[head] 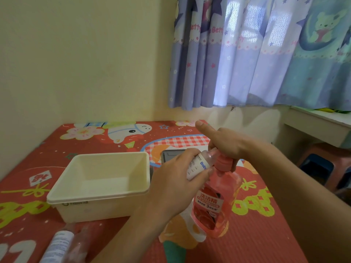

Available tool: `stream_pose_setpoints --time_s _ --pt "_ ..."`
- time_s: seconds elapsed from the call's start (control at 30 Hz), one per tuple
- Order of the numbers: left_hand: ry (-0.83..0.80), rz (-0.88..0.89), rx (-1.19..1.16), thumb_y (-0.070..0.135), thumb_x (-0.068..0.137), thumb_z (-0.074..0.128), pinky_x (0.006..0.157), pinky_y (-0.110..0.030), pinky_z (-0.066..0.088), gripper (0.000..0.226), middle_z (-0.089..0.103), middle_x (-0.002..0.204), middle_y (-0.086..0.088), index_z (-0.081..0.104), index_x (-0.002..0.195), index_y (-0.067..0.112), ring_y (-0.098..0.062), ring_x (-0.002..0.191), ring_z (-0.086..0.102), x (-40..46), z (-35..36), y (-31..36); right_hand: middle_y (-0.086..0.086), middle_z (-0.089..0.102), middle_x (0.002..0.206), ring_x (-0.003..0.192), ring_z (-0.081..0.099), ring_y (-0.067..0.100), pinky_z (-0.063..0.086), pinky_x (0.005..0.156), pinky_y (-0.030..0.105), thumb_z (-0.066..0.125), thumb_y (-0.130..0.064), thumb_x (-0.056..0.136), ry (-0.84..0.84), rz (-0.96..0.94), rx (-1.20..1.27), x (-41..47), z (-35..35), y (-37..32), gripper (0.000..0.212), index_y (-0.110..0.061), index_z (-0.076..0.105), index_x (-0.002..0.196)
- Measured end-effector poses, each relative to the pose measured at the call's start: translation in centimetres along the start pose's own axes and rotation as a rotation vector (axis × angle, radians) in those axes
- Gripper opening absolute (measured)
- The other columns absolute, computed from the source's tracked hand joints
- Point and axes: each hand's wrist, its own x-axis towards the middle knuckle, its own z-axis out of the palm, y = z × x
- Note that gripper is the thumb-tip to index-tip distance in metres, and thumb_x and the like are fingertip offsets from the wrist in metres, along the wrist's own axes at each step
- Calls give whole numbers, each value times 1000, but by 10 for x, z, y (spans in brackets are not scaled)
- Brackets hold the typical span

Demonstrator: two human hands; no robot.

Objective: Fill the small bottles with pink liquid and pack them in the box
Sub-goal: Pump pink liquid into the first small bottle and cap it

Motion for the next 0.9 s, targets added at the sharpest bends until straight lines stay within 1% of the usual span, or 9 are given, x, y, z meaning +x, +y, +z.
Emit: stream_pose_setpoints --time_s 0.1,0.2,0.3,0.4,0.5,0.63,0.73,0.83,0.9 --pt "-13 -8 2 70 86 51 52 -16 42 33 60 86 18 49 111 49 0 79 60 -1 2 -2 -3 62 53 62 62 22 43 52 27 21 -86 80 50 -53 -32 -1 3 3 93 -9 71 73" --pt "-16 -3 -35 70 87 52 57 -22 49 32 61 87 17 48 112 50 -1 78 61 -1 4 -1 -2 67 56 56 65 23 52 42 30 24 -89 78 -61 38 54 -2 -6 1 85 -15 65 76" --pt "22 6 -52 69 87 54 61 -21 48 33 61 87 17 49 112 49 -2 80 61 0 3 2 0 71 61 49 69 20 54 40 37 26 -90 76 -149 86 114 -5 -14 -4 86 -12 60 85" --pt "38 7 -22 68 87 54 61 -20 46 31 60 85 18 49 111 48 -1 80 60 -1 3 1 4 65 75 60 66 25 53 39 32 25 -87 80 -35 49 52 -4 -6 -4 83 -12 58 94" --pt "8 -4 -11 68 87 54 54 -21 46 31 60 87 19 48 111 49 -1 78 60 -3 4 0 7 64 74 60 63 24 51 42 30 23 -83 83 68 -26 -48 -4 2 0 82 -12 64 79" --pt "6 3 -31 68 88 54 55 -21 48 31 60 90 20 47 112 51 0 80 61 -3 4 0 7 62 82 65 64 28 54 39 35 27 -87 78 -53 47 59 -5 -7 -3 89 -6 61 88" --pt "36 14 -57 69 87 54 60 -23 49 32 61 93 20 45 113 52 -1 82 62 -3 4 2 -1 61 89 75 62 23 54 40 37 27 -91 75 -127 93 113 -7 -13 -6 84 -16 54 101" --pt "39 2 -49 69 87 54 62 -22 49 31 62 89 19 47 111 51 0 79 62 -4 6 0 4 63 81 67 62 25 53 39 33 27 -87 79 -44 61 75 -6 -6 -5 83 -11 58 91" --pt "14 -8 -38 70 87 52 56 -22 50 31 62 89 20 48 111 50 1 76 64 -5 6 -2 5 64 75 63 63 23 50 42 29 26 -85 82 40 19 -14 -5 0 -3 85 -10 64 85"
